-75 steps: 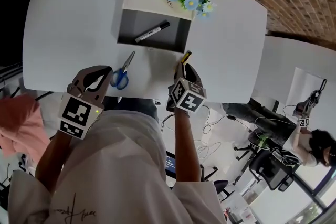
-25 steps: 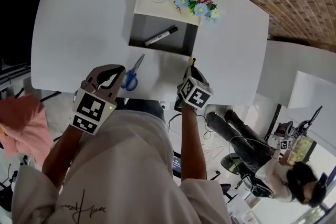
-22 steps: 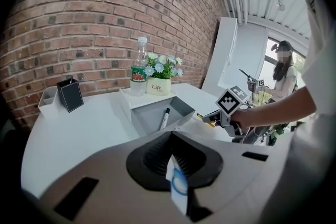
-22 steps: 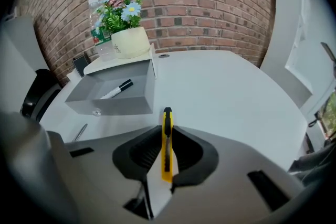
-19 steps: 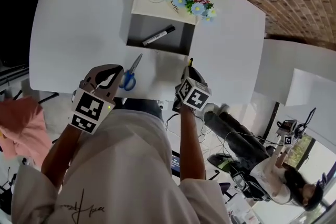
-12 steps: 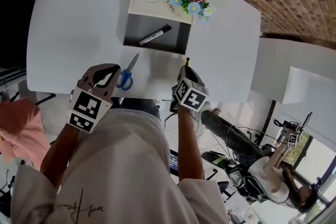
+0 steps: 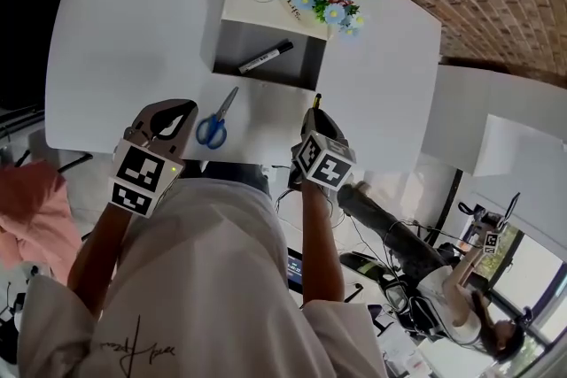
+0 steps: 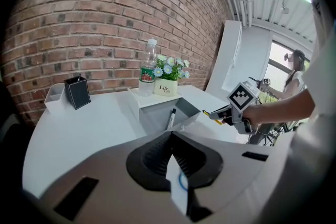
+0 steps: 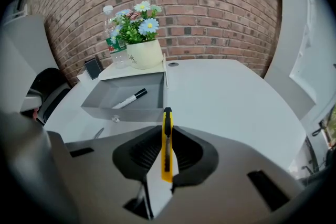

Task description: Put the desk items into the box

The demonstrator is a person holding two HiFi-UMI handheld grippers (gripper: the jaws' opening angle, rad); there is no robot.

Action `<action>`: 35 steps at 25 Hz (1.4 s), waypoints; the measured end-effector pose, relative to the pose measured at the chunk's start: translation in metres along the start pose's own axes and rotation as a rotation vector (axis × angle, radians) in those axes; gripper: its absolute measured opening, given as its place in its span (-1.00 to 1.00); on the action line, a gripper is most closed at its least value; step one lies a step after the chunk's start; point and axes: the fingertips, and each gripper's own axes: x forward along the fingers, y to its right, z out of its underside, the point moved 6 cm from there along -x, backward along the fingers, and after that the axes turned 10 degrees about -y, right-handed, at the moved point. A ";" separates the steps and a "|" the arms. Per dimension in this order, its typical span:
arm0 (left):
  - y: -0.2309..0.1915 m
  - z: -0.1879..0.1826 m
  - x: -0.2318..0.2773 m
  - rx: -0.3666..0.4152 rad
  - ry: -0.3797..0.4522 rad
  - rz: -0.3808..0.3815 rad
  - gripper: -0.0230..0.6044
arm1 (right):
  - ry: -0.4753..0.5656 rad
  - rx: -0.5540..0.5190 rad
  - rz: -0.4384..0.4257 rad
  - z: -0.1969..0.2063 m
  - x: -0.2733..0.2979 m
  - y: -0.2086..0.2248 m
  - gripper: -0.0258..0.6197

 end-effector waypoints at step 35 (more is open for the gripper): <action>-0.011 0.011 0.005 -0.061 -0.015 -0.055 -0.91 | 0.052 -0.226 -0.111 -0.067 -0.006 -0.048 -0.68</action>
